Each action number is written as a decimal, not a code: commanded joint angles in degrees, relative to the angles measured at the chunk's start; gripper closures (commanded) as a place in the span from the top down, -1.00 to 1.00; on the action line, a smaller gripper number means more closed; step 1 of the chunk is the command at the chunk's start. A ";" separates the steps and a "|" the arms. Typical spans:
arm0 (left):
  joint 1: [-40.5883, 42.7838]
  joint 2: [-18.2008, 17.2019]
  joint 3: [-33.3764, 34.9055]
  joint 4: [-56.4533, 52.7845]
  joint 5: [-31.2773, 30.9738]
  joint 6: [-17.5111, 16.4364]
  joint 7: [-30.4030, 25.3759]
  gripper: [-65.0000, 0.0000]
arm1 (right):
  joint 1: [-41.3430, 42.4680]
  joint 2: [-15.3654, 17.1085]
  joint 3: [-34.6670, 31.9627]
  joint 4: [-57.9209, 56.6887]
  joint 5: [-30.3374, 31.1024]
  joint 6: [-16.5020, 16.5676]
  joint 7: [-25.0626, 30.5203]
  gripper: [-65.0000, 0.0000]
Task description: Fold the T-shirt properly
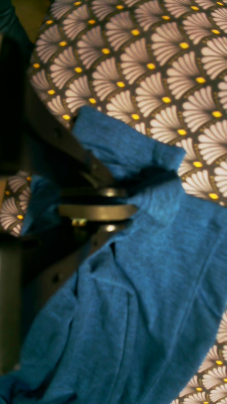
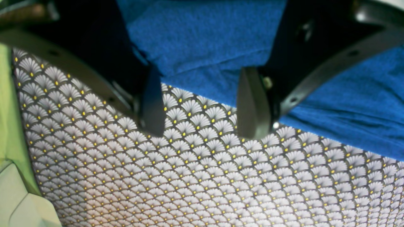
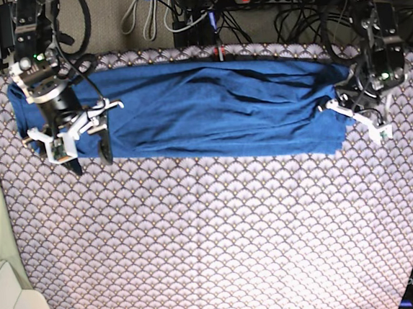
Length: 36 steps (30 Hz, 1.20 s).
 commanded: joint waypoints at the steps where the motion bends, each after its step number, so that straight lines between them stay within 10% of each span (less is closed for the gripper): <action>1: -1.65 0.04 -0.17 0.79 -0.57 -0.13 -0.29 -0.98 | 0.23 0.39 0.05 1.09 0.77 -0.12 1.74 0.14; 6: -1.65 1.71 -0.17 0.79 -0.57 -0.13 -0.20 -0.78 | 0.49 0.39 0.05 1.09 0.77 -0.12 1.74 0.14; 14: -1.30 3.02 -0.43 0.79 -0.39 -0.04 -0.29 1.00 | 0.84 0.39 0.05 1.09 0.77 -0.12 1.74 0.14; 28: -0.95 2.50 -2.28 5.45 0.05 -0.04 -0.02 1.00 | 1.64 0.39 0.05 0.83 0.77 -0.12 1.74 0.14; 36: -1.83 -4.10 -3.60 6.24 0.05 -0.04 7.36 1.00 | 1.72 0.39 0.05 0.83 0.77 -0.12 1.74 0.14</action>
